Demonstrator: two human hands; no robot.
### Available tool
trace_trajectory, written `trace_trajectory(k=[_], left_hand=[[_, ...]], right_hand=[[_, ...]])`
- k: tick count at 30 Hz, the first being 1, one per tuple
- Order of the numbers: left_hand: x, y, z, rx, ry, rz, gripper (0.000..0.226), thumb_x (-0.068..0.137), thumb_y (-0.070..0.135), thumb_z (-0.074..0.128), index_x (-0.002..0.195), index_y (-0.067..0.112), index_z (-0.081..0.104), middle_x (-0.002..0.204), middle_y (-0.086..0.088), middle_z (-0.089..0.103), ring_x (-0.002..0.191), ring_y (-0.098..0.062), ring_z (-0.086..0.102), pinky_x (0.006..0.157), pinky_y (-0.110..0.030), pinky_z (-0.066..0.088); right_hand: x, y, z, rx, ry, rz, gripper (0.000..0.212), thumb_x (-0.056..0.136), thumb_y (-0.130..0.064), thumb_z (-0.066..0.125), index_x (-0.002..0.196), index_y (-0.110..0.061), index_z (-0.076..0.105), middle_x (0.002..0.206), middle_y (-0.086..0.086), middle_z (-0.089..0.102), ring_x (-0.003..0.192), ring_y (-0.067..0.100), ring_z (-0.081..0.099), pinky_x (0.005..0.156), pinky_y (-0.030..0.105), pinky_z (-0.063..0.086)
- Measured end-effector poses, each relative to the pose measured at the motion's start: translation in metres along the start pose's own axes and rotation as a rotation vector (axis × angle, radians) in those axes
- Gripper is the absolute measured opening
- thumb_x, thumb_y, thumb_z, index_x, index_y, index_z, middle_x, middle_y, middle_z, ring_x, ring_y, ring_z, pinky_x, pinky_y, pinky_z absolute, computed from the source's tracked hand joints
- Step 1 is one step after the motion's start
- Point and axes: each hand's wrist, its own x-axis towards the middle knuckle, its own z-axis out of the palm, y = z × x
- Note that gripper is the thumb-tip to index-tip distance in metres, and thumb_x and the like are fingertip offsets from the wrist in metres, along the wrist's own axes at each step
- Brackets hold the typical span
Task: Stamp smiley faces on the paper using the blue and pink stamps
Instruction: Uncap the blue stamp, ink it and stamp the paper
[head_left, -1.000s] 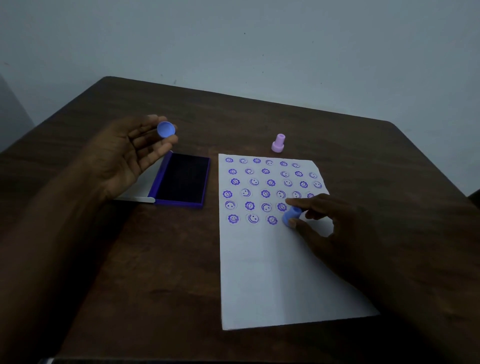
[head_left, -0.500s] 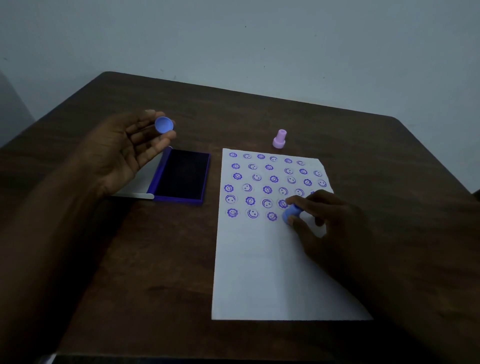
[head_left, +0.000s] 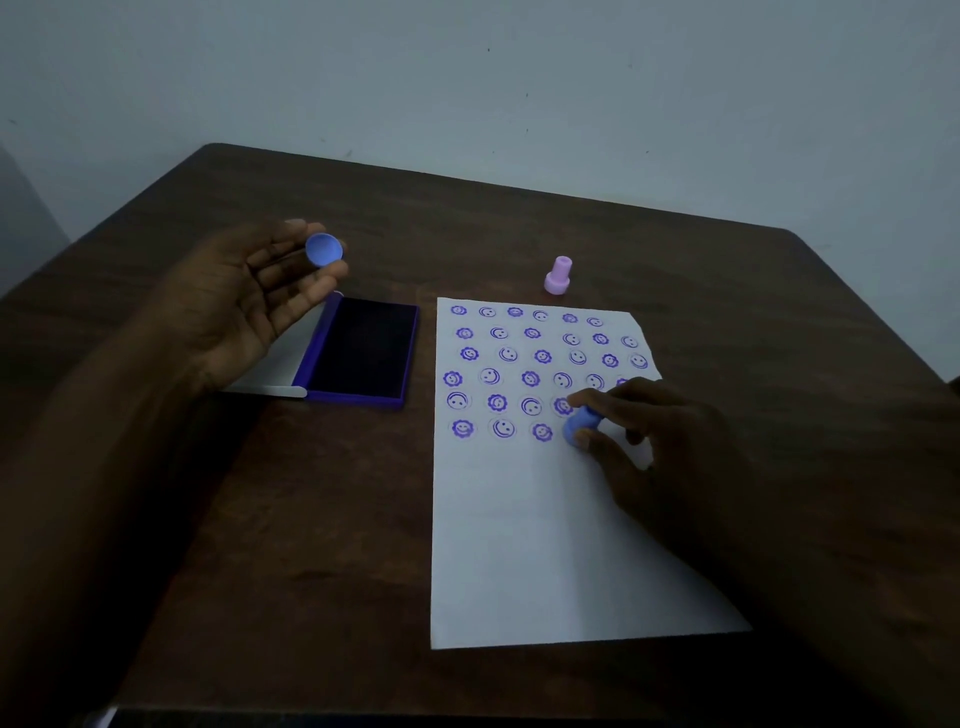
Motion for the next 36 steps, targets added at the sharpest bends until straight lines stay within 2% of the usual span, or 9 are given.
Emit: trace_trajectory(k=[3,6,9,13,15,22,29,36], left_hand=[[0.0005,-0.0003,-0.0004,0.003,-0.003,0.002,0.016,0.094,0.024,0.062,0.106,0.018,0.071,0.101,-0.001,0.081,0.095,-0.014,0.077,0.067,-0.018,0.059],[0.0014,-0.0005,-0.0012,0.005,-0.001,0.007,0.016,0.094,0.024,0.062,0.105,0.018,0.071,0.103,-0.002,0.081,0.095,-0.014,0.077,0.067,-0.018,0.059],[0.0021,-0.0009,-0.0013,0.016,-0.002,0.01,0.016,0.094,0.025,0.062,0.105,0.018,0.071,0.103,-0.002,0.081,0.096,-0.015,0.076,0.068,-0.018,0.059],[0.0024,-0.0014,-0.0017,0.012,-0.002,0.005,0.018,0.093,0.025,0.063,0.108,0.018,0.071,0.105,-0.003,0.08,0.096,-0.015,0.076,0.067,-0.018,0.059],[0.0028,-0.002,-0.0016,0.019,0.001,0.003,0.019,0.093,0.025,0.063,0.109,0.018,0.071,0.105,-0.002,0.08,0.096,-0.014,0.076,0.067,-0.018,0.059],[0.0015,-0.0023,-0.0005,0.016,-0.001,0.0,0.017,0.094,0.025,0.062,0.107,0.018,0.071,0.104,-0.001,0.08,0.096,-0.014,0.076,0.068,-0.018,0.059],[0.0025,-0.0014,-0.0003,-0.004,-0.001,-0.01,0.02,0.094,0.024,0.062,0.111,0.016,0.07,0.107,-0.004,0.08,0.098,-0.016,0.076,0.07,-0.019,0.06],[0.0008,0.0004,-0.0006,-0.021,-0.005,-0.006,0.016,0.094,0.023,0.062,0.106,0.016,0.071,0.103,-0.004,0.08,0.094,-0.016,0.077,0.067,-0.02,0.06]], right_hand=[[-0.0007,0.0008,0.0,-0.002,-0.003,-0.003,0.026,0.084,-0.021,0.073,0.11,-0.02,0.075,0.097,-0.006,0.072,0.069,-0.006,0.048,0.066,0.008,0.036],[-0.0002,0.0011,-0.0008,-0.005,-0.012,-0.003,0.024,0.084,-0.021,0.073,0.108,-0.019,0.076,0.099,-0.004,0.073,0.069,0.0,0.05,0.067,0.016,0.041],[0.0005,0.0004,-0.0006,-0.006,-0.019,-0.001,0.022,0.085,-0.021,0.071,0.107,-0.02,0.076,0.102,-0.005,0.073,0.076,0.005,0.054,0.071,0.023,0.045],[-0.001,-0.001,0.0005,-0.029,-0.016,0.001,0.023,0.086,-0.022,0.071,0.109,-0.021,0.075,0.1,-0.007,0.072,0.069,-0.007,0.046,0.067,0.01,0.034],[-0.0006,-0.0008,0.0011,-0.035,-0.023,0.013,0.024,0.086,-0.023,0.071,0.11,-0.021,0.075,0.101,-0.007,0.072,0.071,-0.002,0.047,0.067,0.009,0.032],[-0.0007,0.0018,0.0027,-0.006,-0.021,0.026,0.022,0.085,-0.02,0.071,0.106,-0.02,0.076,0.103,-0.006,0.073,0.087,0.015,0.064,0.071,0.021,0.039],[-0.0007,0.001,0.0032,-0.003,-0.016,0.04,0.022,0.085,-0.022,0.071,0.107,-0.02,0.076,0.104,-0.007,0.073,0.09,0.016,0.065,0.071,0.022,0.04],[-0.0023,-0.0043,0.0011,-0.049,0.006,0.026,0.022,0.083,-0.019,0.074,0.105,-0.023,0.076,0.099,-0.01,0.072,0.076,0.007,0.053,0.068,0.019,0.035]])
